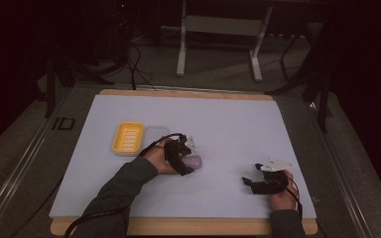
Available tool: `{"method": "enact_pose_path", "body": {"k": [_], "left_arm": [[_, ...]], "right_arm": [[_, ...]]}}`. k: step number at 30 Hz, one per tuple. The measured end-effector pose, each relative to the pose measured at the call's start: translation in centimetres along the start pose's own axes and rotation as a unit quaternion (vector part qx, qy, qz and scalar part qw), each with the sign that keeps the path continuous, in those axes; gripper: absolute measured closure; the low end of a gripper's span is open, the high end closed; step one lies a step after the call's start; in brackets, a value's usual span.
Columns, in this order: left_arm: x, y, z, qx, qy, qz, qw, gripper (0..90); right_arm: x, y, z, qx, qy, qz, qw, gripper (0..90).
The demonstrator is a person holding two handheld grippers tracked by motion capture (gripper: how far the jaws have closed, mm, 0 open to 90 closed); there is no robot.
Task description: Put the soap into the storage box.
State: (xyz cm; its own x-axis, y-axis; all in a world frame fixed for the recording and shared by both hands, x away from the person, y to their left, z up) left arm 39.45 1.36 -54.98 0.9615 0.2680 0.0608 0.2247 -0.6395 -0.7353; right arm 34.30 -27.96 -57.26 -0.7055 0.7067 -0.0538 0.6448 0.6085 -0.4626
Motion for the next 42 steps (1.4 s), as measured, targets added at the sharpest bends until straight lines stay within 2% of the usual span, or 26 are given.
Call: {"method": "enact_pose_path", "body": {"k": [3,7,10,15,29,33,39,42], "left_arm": [[0.0,0.4,0.4,0.018,0.005,0.006,0.9998,27.8],[0.3,0.5,0.4,0.017,-0.003,0.011,0.9998,32.1],[0.4,0.6,0.2,0.026,-0.001,0.018,0.9995,34.8],[0.6,0.4,0.0,0.046,0.001,0.025,0.9986,45.7],[0.3,-1.1,1.2,0.082,0.005,0.007,0.9966,47.2],[0.1,-1.5,1.5,0.104,0.012,0.011,0.9945,47.2],[0.2,-1.2,1.0,0.109,0.02,0.021,0.9936,45.8],[0.2,-1.0,0.7,0.118,0.03,0.022,0.9923,43.3]], "right_arm": [[0.0,0.0,0.0,0.0,0.0,0.0,1.0,21.8],[0.0,0.0,0.0,0.0,0.0,-0.001,1.0,21.8],[0.0,0.0,0.0,0.001,0.001,-0.001,1.0,21.8],[0.0,0.0,0.0,0.0,0.001,-0.001,1.0,21.8],[0.0,0.0,0.0,0.001,0.001,-0.001,1.0,21.8],[0.0,0.0,0.0,0.001,0.001,-0.001,1.0,21.8],[0.0,0.0,0.0,0.001,0.003,-0.002,1.0,21.8],[0.0,0.0,0.0,0.001,0.004,-0.002,1.0,21.8]]}}
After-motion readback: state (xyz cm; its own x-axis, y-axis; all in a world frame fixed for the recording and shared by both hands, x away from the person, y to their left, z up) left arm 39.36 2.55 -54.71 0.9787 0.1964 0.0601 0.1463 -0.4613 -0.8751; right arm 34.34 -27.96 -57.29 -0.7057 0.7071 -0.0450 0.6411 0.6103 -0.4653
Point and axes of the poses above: each handheld gripper's, and its own axes: y roughly forward along the jaws, z roughly out of its underside, x roughly to its left, the point moved 5 cm from there along y, roughly forward along the jaws, and after that the axes turned 14 degrees about -x, right-handed, at the moved point
